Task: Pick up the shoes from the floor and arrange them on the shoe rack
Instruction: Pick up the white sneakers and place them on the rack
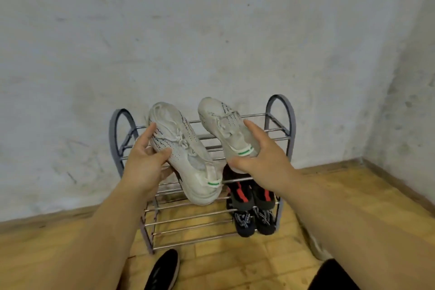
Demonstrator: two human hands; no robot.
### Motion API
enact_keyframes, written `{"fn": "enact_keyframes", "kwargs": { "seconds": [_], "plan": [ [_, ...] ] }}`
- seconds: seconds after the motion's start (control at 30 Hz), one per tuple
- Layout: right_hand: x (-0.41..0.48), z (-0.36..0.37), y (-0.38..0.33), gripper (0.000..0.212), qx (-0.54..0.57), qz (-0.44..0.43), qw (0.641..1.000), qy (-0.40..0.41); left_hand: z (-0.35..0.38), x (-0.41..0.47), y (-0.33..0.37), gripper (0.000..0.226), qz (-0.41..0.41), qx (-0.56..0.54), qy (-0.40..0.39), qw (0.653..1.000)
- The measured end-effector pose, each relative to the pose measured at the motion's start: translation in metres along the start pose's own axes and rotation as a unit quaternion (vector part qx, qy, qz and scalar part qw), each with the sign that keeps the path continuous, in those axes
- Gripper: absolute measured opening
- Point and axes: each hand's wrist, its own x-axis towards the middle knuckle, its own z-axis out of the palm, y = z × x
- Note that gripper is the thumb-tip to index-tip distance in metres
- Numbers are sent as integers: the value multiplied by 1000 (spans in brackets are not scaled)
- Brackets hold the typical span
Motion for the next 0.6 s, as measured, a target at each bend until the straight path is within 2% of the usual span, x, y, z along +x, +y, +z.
{"fn": "enact_keyframes", "kwargs": {
  "seconds": [0.2, 0.33, 0.47, 0.6],
  "plan": [
    [12, 56, 33, 95, -29, 35, 999, -17, -56, 30, -20, 74, -20, -8, 42, 999],
    [28, 60, 44, 82, -21, 58, 998, 2, -51, 50, -30, 74, -23, 22, 29, 999],
    [46, 61, 47, 88, -1, 55, 998, 36, -43, 68, -38, 73, -25, 27, 14, 999],
    [57, 60, 47, 89, 22, 44, 998, 30, -39, 77, -46, 72, -41, 20, 9, 999]
  ]
}}
